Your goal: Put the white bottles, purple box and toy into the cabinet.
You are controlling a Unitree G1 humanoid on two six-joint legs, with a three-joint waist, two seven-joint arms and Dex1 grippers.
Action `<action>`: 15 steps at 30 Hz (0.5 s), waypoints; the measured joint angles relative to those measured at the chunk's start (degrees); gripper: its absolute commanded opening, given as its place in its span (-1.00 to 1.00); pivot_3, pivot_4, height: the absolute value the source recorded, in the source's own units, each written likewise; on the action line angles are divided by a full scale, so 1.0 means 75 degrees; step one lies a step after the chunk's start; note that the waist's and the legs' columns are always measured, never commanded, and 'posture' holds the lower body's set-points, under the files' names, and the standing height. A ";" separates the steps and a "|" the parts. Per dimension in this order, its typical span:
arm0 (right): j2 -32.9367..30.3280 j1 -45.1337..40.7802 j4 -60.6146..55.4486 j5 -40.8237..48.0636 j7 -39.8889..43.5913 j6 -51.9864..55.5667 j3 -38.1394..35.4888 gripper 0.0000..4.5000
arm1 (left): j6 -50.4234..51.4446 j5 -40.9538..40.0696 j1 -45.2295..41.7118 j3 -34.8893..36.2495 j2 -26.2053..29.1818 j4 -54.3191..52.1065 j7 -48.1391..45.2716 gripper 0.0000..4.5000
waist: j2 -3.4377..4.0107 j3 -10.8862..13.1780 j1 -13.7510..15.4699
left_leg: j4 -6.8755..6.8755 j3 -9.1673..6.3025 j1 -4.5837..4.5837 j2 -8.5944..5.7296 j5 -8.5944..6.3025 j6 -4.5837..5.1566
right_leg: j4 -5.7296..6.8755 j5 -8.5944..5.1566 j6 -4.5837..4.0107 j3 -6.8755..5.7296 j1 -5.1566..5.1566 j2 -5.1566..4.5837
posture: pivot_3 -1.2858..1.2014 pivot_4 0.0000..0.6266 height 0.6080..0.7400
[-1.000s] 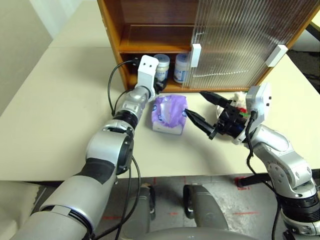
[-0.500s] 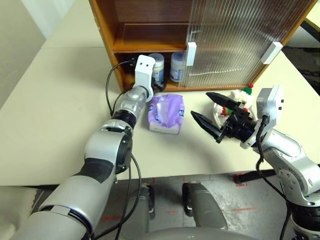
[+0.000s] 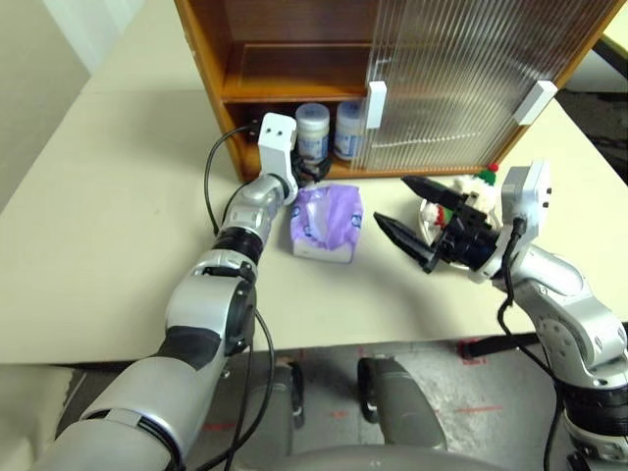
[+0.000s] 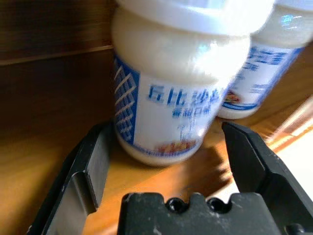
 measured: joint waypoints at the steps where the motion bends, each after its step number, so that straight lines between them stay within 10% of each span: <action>1: 0.0010 -0.0058 0.0088 -0.0020 0.0012 -0.0071 -0.0007 1.00 | 0.0223 -0.0044 0.0268 -0.0070 -0.0003 -0.0499 -0.0096 0.99 | 0.0000 0.0000 0.0016 | 0.0000 0.0000 -0.0001 0.0001 0.0000 0.0000 | 0.0000 0.0000 -0.0001 0.0000 -0.0001 0.0000 | -0.05 -0.53 1.00; 15: 0.0183 -0.0696 0.1446 -0.0202 0.0545 -0.0916 -0.0002 1.00 | 0.3428 -0.1091 0.2889 -0.0093 0.0899 -0.5554 -0.0476 0.99 | 0.0011 -0.0009 0.0389 | -0.0002 -0.0001 0.0007 0.0001 0.0000 -0.0002 | 0.0002 0.0027 -0.0033 0.0003 -0.0003 -0.0002 | 0.00 -0.67 1.00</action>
